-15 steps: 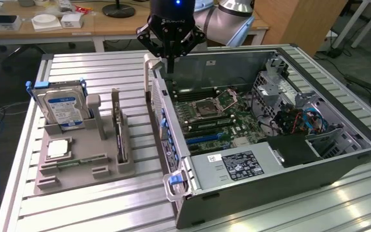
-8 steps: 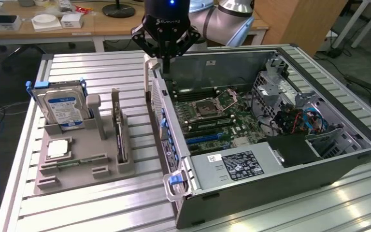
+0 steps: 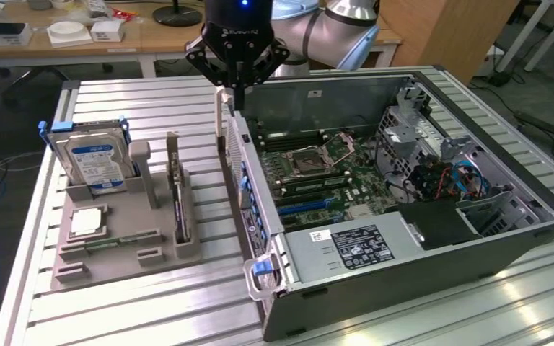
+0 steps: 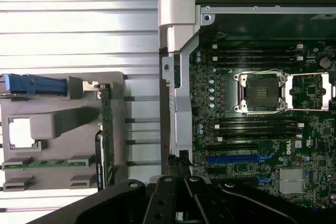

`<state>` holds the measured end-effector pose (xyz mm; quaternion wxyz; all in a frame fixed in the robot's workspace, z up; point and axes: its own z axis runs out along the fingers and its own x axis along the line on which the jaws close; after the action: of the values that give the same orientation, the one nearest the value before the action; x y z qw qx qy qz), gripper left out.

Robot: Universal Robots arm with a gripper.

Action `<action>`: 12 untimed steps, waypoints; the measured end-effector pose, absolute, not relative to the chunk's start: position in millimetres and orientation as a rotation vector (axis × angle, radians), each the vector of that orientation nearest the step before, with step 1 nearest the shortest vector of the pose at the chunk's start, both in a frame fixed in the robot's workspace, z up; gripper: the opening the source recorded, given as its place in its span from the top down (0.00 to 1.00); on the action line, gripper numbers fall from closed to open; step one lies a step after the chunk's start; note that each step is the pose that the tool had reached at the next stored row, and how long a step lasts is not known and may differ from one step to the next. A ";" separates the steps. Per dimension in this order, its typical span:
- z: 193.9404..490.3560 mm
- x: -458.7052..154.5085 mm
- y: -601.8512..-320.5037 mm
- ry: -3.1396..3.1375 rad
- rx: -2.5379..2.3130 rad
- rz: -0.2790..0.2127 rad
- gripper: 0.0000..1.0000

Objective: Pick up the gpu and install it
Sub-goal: 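Reach for the gpu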

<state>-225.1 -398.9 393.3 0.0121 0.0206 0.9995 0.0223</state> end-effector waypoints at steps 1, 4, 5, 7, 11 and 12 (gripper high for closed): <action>393.3 -226.7 -398.9 3.116 0.064 0.069 0.90; 393.3 -231.7 -398.8 3.116 0.064 0.070 0.90; 393.3 -233.4 -398.9 3.116 0.064 0.070 0.90; 393.3 -236.8 -398.8 3.116 0.064 0.069 0.90; 393.3 -244.0 -398.8 3.116 0.064 0.070 0.90; 393.3 -245.7 -398.9 3.116 0.064 0.069 0.90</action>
<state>-245.7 -398.9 393.3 0.0121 0.0206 0.9995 0.0223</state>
